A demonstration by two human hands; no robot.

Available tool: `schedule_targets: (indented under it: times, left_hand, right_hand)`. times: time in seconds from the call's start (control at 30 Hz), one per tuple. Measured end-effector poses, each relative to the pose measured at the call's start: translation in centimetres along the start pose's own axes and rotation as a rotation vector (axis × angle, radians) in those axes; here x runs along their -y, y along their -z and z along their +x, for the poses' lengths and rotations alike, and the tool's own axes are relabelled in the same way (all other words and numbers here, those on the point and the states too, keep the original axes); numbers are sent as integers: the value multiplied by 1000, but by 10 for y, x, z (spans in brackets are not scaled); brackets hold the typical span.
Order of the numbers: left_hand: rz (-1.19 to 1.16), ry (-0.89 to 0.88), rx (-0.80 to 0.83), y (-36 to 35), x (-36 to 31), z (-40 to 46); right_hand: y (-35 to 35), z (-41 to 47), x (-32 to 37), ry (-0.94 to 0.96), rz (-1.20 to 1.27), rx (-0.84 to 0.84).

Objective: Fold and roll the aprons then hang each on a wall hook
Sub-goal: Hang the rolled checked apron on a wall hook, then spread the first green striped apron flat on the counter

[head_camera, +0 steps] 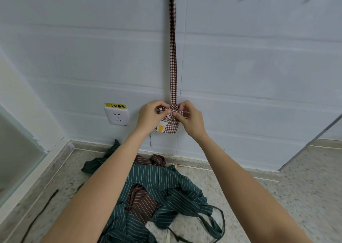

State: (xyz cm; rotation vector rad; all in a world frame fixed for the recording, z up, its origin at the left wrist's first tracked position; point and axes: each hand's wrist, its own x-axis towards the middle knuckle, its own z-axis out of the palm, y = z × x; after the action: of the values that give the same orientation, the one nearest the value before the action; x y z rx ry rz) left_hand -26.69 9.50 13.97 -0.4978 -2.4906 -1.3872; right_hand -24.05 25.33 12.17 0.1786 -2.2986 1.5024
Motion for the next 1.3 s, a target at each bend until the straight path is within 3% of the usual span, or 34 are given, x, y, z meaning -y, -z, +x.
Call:
schedule_targets:
  times: [0.17,0.27,0.37,0.47,0.6,0.7,0.77,0.93,1.07,1.17,1.3]
  left_hand:
    - [66,-65,-9,0,0,3]
    - [36,-46,-26,6,-5,-3]
    - [16,-31,-94,17,-5,-30]
    - [-20,40,-152,26,12,-76]
    - [112,237,-66,24,74,-150]
    - [341,341,112,20,124,-185]
    - [506,336,256,18,149,-192]
    - [786,248,525,1,183,-167]
    - [867,323,660,-20,197,-155]
    - [883,309,536,-23,197,-160]
    - [633,287,272,-9,170,-147]
  right_hand:
    - [4,3,1,-11,-15,18]
    - [7,-3,8,33,-180,0]
    - [7,-30,7,140,-353,-140]
    - [-1,-74,-4,217,-371,-234]
    - [-34,-131,-47,177,-474,152]
    - [-60,-152,-76,-144,-742,561]
    - [-71,-158,-90,-364,-856,724]
    - [-78,-171,-117,-532,-924,813]
    - [-72,-170,-132,-449,-845,772]
    - [-55,-158,-128,-402,-670,689]
    - [-20,-133,-101,-303,-435,536]
